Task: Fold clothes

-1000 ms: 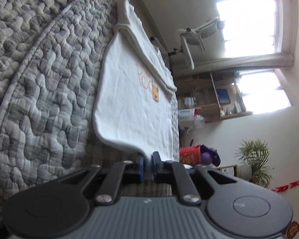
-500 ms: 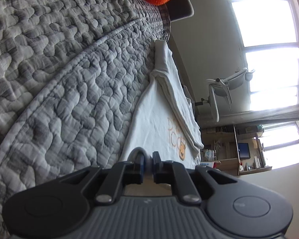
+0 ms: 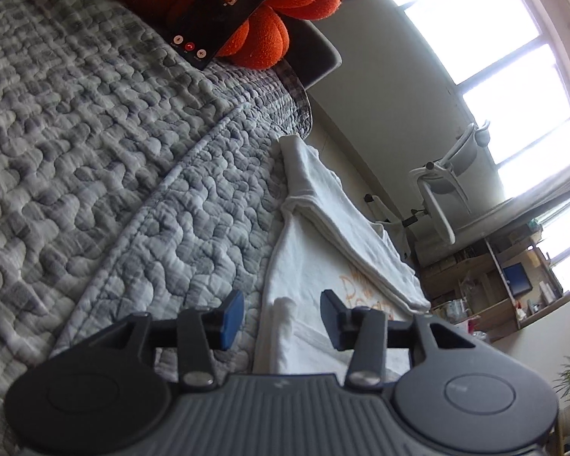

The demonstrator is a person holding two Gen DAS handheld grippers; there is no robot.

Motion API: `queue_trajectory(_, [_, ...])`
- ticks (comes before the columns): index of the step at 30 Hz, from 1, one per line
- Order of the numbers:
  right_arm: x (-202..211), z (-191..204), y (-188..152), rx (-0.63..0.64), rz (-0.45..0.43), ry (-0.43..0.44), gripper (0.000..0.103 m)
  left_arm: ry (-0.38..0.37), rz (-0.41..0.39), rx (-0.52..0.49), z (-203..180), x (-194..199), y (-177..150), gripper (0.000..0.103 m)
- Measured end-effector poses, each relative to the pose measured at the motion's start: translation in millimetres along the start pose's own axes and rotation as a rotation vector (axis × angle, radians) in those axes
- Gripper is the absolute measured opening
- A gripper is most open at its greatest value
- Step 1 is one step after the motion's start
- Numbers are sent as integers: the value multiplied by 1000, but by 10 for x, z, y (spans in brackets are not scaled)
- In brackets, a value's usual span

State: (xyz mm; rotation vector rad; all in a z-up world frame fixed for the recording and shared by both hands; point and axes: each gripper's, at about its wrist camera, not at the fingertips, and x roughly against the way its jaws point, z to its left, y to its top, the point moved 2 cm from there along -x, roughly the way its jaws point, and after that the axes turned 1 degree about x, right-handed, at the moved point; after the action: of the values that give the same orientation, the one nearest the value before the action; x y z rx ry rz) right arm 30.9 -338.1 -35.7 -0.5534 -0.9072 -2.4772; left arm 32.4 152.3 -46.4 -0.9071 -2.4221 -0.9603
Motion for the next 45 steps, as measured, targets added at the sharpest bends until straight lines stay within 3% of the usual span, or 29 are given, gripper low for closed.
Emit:
queue_trajectory(13, [-32,117,-94,135,-6,-75,43,132,34,-220,-233,-128,-169,60])
queue_trajectory(21, [-63,211,-108,174,-6,-67,55,189,50,-280,-366,-179,-252,80])
queue_trajectory(25, [-94,269,-85,169,1,-113,60,272,70,-332,-628,-230,-208,81])
queue_trajectory(28, [-152,403,16,194,27,-174,60,292,46,-419,-884,-188,-185,91])
queue_trajectory(33, [-241,605,24,216,71,-163,62,254,89,-343,-879,-190,-98,92])
queue_trajectory(39, [-345,515,-126,246,105,-182,68,230,37,-327,-560,-141,-111,91])
queue_trajectory(42, [-311,513,-128,259,123,-185,64,189,125,-256,-318,-173,-34,81])
queue_trajectory(45, [-282,542,-107,257,132,-147,61,143,96,-213,-203,-85,74,78])
